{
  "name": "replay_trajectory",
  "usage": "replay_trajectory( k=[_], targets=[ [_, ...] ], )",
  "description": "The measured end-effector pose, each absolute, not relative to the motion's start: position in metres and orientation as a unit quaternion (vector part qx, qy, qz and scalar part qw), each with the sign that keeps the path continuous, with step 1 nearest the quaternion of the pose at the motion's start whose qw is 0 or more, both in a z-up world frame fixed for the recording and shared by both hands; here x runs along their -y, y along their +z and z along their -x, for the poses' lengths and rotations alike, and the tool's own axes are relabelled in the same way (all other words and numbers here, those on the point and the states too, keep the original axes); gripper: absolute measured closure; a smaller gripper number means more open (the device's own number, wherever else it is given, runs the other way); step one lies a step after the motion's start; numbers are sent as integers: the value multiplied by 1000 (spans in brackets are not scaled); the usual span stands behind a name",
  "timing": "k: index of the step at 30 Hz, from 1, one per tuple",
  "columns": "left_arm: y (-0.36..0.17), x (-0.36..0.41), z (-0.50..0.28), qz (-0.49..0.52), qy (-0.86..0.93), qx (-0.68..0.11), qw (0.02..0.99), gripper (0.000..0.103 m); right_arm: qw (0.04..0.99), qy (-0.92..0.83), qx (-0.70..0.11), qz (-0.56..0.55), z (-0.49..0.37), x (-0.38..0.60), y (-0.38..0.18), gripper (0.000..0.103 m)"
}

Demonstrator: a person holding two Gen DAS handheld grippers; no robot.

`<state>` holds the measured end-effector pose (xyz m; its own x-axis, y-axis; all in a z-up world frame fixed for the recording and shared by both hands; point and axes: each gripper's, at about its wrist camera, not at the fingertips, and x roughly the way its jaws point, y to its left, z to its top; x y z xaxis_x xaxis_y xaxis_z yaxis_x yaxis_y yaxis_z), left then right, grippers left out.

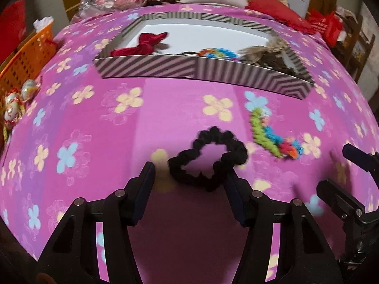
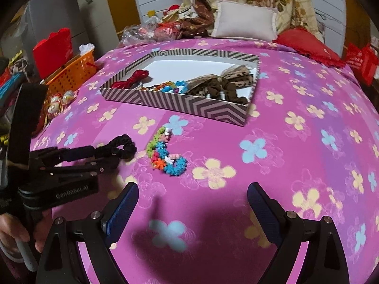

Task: Organize jewelry
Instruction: 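Grasp the black scrunchie with left tool while right tool grasps the green flower-bead bracelet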

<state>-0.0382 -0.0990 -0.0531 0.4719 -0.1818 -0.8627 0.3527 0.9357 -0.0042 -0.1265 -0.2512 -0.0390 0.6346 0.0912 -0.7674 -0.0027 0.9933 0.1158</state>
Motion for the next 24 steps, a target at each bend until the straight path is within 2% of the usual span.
replay_trajectory(
  k=[3,6,9,14,15,16,17,18,19,20,24],
  targets=[
    [-53,90,33,-80,-151,-492,854,46,904,38,-424,-29,115,241,-42,13],
    [-52,85,29,-74,-151,-495,853,45,901,47,-431,0,103,234,-48,30],
    [-52,83,26,-75,-153,-495,852,46,895,56,-442,12,92,232,-55,38],
    [-54,85,24,-86,-156,-488,854,46,900,66,-431,13,84,232,-60,60],
    [-54,86,24,-86,-157,-487,855,46,901,64,-428,15,83,232,-60,69],
    [-54,86,25,-85,-159,-485,856,51,903,60,-426,17,83,231,-60,74],
    [-53,86,26,-84,-160,-482,857,64,903,58,-425,15,84,231,-60,76],
    [-53,87,26,-83,-161,-482,857,72,904,60,-424,5,85,232,-60,79],
    [-52,87,27,-79,-164,-485,855,85,903,62,-425,-2,86,233,-59,83],
    [-51,86,26,-70,-171,-492,851,90,902,63,-426,-11,88,234,-58,84],
    [-50,82,28,-44,-179,-503,845,93,903,68,-423,-40,97,239,-51,90]
  ],
)
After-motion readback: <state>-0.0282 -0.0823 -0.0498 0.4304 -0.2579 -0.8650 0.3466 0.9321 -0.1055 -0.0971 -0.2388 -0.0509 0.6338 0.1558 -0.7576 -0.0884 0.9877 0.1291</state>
